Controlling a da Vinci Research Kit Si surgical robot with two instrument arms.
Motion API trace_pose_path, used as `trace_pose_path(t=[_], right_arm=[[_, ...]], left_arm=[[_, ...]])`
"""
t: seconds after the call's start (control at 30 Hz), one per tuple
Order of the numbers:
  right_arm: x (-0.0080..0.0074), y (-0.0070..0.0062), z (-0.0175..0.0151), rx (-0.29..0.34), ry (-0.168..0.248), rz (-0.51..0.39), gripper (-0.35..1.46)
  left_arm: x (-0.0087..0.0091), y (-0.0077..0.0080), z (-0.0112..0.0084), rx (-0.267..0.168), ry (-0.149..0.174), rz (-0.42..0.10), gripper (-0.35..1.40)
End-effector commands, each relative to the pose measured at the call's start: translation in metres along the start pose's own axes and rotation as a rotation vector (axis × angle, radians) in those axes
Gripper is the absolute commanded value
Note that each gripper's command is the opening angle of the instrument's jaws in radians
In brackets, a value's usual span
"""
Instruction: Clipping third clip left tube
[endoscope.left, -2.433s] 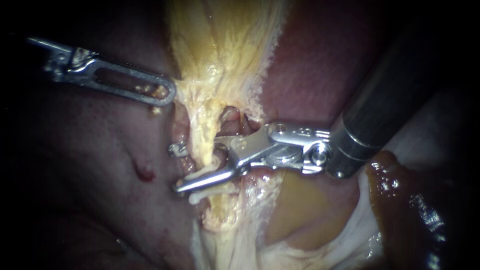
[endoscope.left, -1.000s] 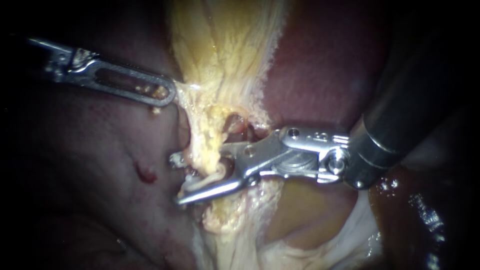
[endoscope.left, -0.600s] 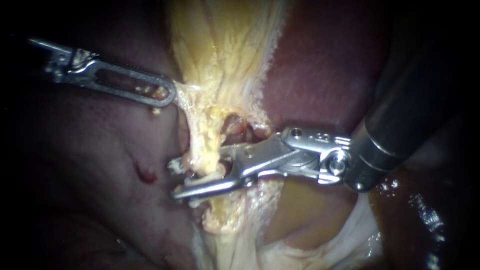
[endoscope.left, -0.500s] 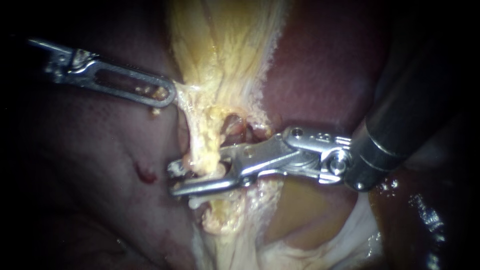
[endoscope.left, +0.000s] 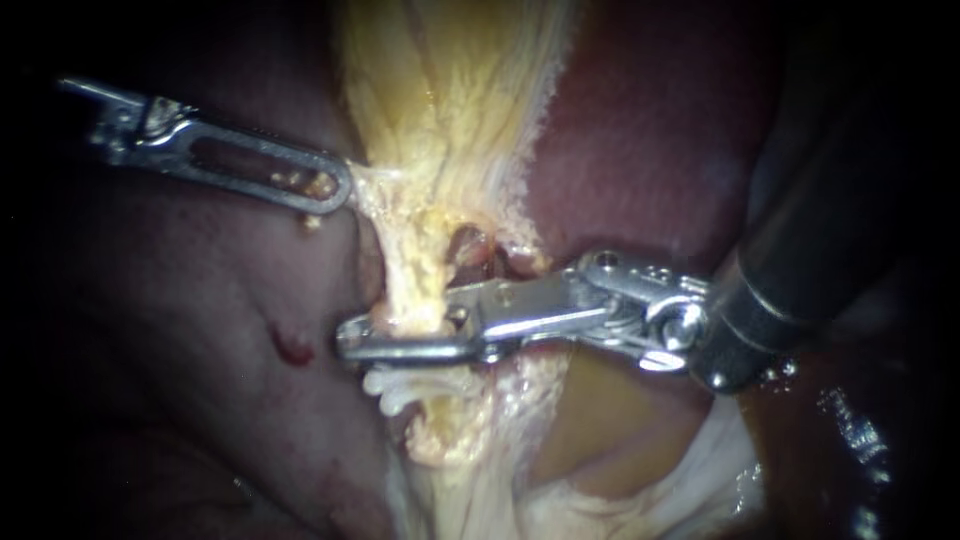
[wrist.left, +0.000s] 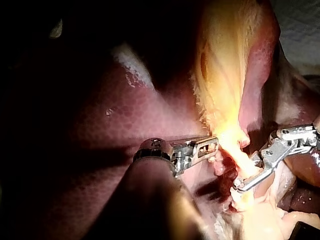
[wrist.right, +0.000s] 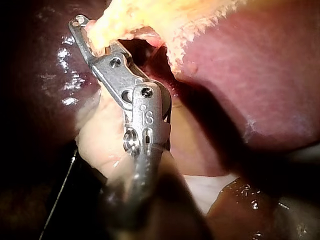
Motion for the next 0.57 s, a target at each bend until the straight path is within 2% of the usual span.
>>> trace_pose_path(t=[0.03,0.57], right_arm=[[0.0000,0.0000,-0.0001,0.002,0.003,0.002,-0.35],[-0.0001,0.0004,-0.0005,0.000,0.002,0.002,-0.35]], left_arm=[[0.0000,0.0000,0.0000,0.000,0.000,0.000,-0.35],[0.0000,0.0000,0.0001,0.000,0.000,0.000,-0.35]])
